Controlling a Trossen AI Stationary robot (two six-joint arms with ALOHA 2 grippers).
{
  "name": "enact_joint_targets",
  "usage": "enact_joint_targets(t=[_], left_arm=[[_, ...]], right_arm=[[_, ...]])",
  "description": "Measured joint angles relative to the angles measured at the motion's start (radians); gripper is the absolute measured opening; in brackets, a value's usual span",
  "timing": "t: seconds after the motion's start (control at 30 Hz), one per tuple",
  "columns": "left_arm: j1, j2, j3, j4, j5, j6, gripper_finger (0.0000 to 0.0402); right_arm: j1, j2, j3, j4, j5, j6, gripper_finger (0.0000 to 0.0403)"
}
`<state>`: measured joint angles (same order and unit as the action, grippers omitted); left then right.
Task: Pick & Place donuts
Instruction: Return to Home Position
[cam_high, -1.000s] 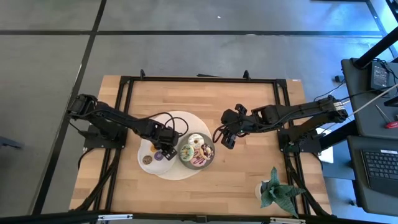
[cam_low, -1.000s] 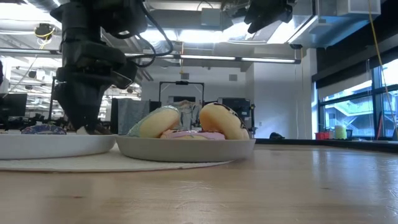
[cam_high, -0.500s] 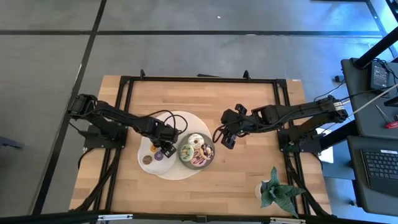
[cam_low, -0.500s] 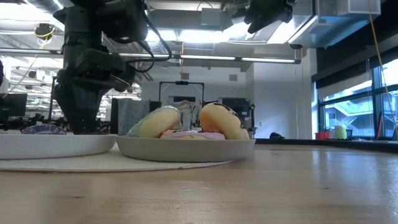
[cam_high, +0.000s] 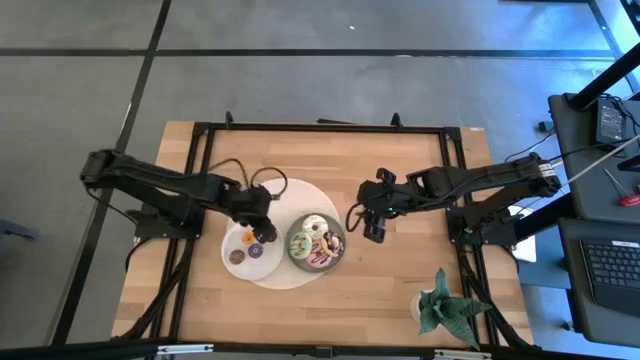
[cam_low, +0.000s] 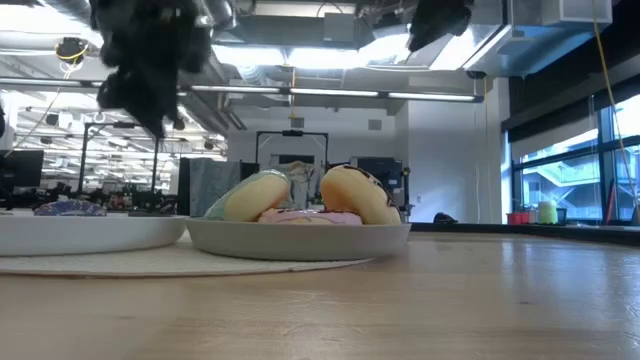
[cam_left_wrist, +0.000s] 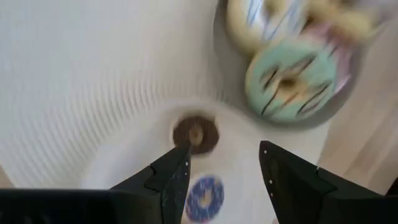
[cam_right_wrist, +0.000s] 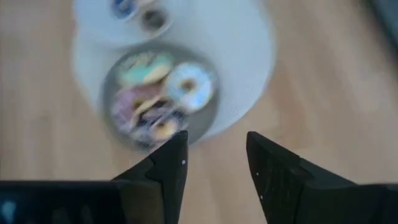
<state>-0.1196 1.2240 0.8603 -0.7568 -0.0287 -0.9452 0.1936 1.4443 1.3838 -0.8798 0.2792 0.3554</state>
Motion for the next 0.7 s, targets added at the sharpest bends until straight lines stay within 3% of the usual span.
enact_joint_targets(t=[0.1, 0.2, 0.33, 0.47, 0.7], left_arm=[[-0.005, -0.071, 0.007, 0.024, -0.081, 0.029, 0.0183], [-0.037, -0.115, 0.008, 0.051, -0.184, 0.096, 0.0183], [-0.091, -0.21, -0.038, 0.112, -0.383, 0.153, 0.0183], [-0.118, -0.368, -0.168, 0.317, -0.381, 0.264, 0.0182], [-0.072, -0.698, -0.443, 0.684, -0.222, 0.407, 0.0184]], right_arm=[[0.0, -0.025, -0.004, -0.057, -0.107, 0.007, 0.0165], [0.0, -0.09, -0.088, -0.03, -0.077, 0.075, 0.0165], [0.003, -0.239, -0.307, 0.17, -0.032, 0.165, 0.0165], [0.005, -0.42, -0.512, 0.388, -0.021, 0.212, 0.0165], [0.005, -0.653, -0.728, 0.67, 0.001, 0.153, 0.0165]])
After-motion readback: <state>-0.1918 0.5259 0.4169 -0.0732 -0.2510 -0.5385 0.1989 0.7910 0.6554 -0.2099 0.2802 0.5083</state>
